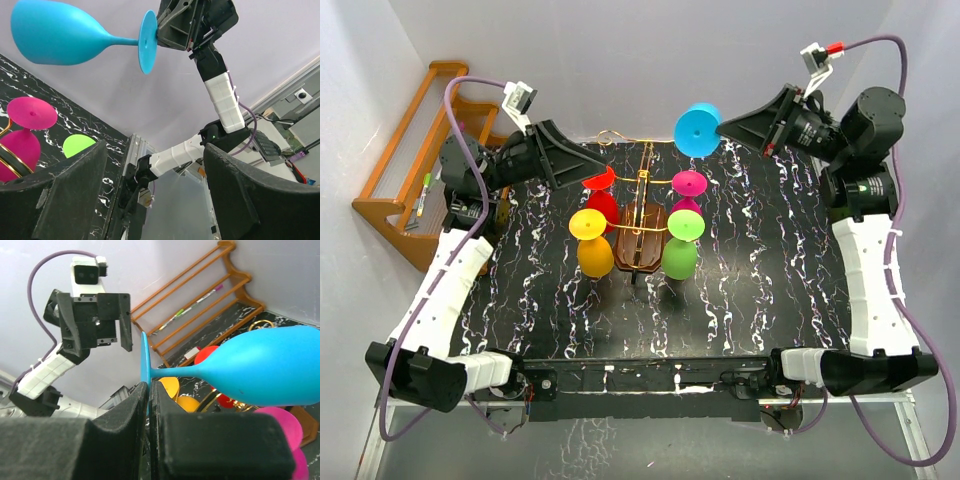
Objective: Take the wine glass off the wine glass rack
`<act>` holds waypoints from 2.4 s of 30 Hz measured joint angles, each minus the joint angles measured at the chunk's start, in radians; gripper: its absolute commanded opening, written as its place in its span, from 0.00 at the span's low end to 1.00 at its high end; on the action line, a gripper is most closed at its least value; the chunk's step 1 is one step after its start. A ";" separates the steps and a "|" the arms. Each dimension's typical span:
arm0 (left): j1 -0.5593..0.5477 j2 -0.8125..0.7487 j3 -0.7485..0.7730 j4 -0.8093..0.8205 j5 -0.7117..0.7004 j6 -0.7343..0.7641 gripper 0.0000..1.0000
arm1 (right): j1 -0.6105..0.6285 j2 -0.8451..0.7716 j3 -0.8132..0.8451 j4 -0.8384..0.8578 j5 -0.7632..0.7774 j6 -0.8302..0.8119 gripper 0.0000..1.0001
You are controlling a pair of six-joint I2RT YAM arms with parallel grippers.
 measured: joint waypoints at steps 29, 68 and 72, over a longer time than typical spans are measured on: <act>-0.083 0.104 0.128 -0.218 -0.013 0.138 0.68 | 0.339 0.252 0.263 -0.167 0.107 -0.112 0.08; -0.085 0.097 0.116 -0.417 -0.003 0.179 0.63 | 0.351 -0.021 0.035 -0.300 0.432 -0.301 0.59; -0.085 0.099 0.117 -0.410 -0.003 0.164 0.63 | 0.351 0.003 0.030 -0.317 0.431 -0.288 0.58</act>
